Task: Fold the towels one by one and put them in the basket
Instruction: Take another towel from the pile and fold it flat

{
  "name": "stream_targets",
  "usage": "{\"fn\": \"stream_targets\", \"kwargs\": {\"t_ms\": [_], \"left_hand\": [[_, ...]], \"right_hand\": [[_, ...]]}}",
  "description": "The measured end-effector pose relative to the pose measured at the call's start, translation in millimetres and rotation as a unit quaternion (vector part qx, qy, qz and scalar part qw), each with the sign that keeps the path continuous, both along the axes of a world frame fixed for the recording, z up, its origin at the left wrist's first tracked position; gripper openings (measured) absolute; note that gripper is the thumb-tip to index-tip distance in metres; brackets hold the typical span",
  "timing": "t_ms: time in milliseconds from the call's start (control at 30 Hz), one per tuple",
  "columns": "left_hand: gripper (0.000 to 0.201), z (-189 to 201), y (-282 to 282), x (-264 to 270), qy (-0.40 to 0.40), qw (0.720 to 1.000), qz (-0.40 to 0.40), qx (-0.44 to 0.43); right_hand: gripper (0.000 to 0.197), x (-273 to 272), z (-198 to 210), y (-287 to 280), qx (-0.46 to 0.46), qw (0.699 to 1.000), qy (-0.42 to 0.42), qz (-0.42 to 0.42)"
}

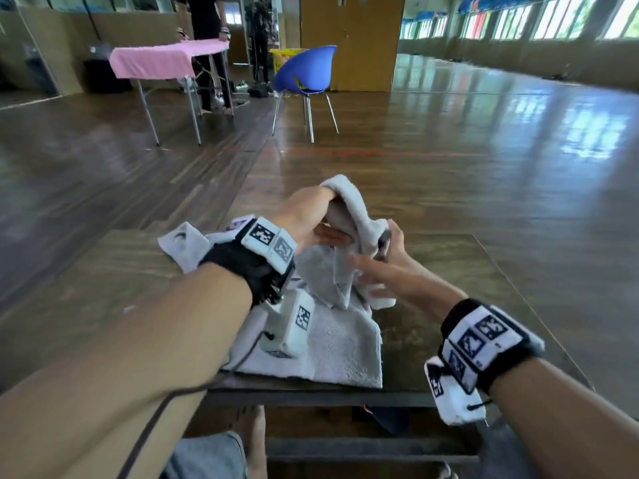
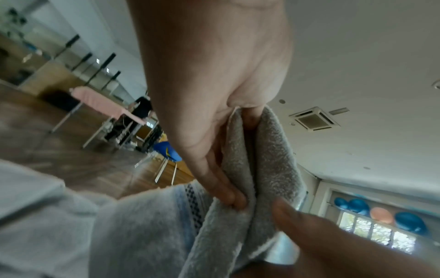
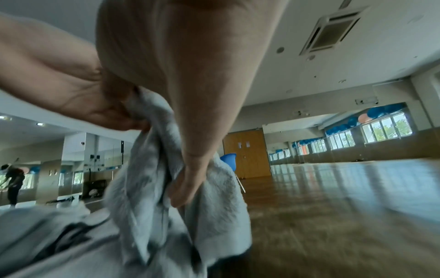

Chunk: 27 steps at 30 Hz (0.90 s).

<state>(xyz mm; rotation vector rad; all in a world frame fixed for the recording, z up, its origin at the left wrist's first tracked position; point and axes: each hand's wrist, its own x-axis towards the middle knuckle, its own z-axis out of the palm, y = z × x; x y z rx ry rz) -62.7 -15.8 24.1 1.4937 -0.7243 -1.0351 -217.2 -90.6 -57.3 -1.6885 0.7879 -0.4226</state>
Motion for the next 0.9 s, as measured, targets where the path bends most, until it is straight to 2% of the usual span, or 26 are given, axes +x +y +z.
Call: {"fn": "stream_targets", "kwargs": {"t_ms": [67, 100, 167, 267, 300, 367, 467, 533, 600, 667, 700, 767, 833, 900], "left_hand": [[0.04, -15, -7, -2, 0.033, 0.999, -0.024, -0.008], [0.037, -23, -12, -2, 0.041, 0.998, -0.042, -0.011], [0.029, -38, -20, 1, 0.042, 0.996, -0.068, -0.028], [0.035, -60, -30, 13, -0.037, 0.995, -0.074, -0.059], [0.04, -67, -33, 16, -0.068, 0.993, -0.078, -0.055], [0.046, -83, -38, 21, -0.138, 0.987, -0.08, -0.025], [0.053, -105, -40, 25, -0.247, 0.957, -0.127, 0.085], [0.036, -116, -42, 18, -0.28, 0.937, -0.176, 0.115], [0.022, -117, -50, 8, -0.328, 0.926, -0.15, 0.11], [0.022, -111, -61, -3, -0.358, 0.925, -0.101, 0.08], [0.023, -107, -66, -8, -0.327, 0.94, -0.083, 0.046], [0.027, -100, -72, -15, -0.19, 0.979, -0.062, -0.032], [0.03, -97, -70, -19, -0.069, 0.994, -0.044, -0.074], [0.033, -99, -69, -19, -0.028, 0.995, -0.034, -0.085]], "right_hand": [[0.131, 3, -16, 5, -0.038, 0.999, -0.012, -0.005], [0.121, 5, -23, 6, -0.063, 0.998, -0.013, -0.021], [0.08, 6, -36, -1, -0.085, 0.993, -0.03, -0.079], [0.027, 4, -42, -13, -0.033, 0.984, -0.092, -0.146], [0.018, 2, -42, -16, -0.021, 0.982, -0.108, -0.156], [0.011, -4, -45, -22, 0.007, 0.975, -0.148, -0.164], [0.012, -14, -47, -29, 0.039, 0.957, -0.214, -0.19], [0.012, -22, -48, -36, 0.029, 0.952, -0.223, -0.206], [0.012, -29, -46, -44, 0.012, 0.95, -0.228, -0.214], [0.031, -35, -42, -49, 0.007, 0.94, -0.283, -0.188], [0.052, -38, -41, -52, 0.003, 0.934, -0.315, -0.169], [0.088, -43, -39, -60, -0.014, 0.931, -0.335, -0.141], [0.094, -45, -35, -64, -0.067, 0.95, -0.271, -0.139], [0.089, -46, -33, -64, -0.104, 0.971, -0.172, -0.126]]}}
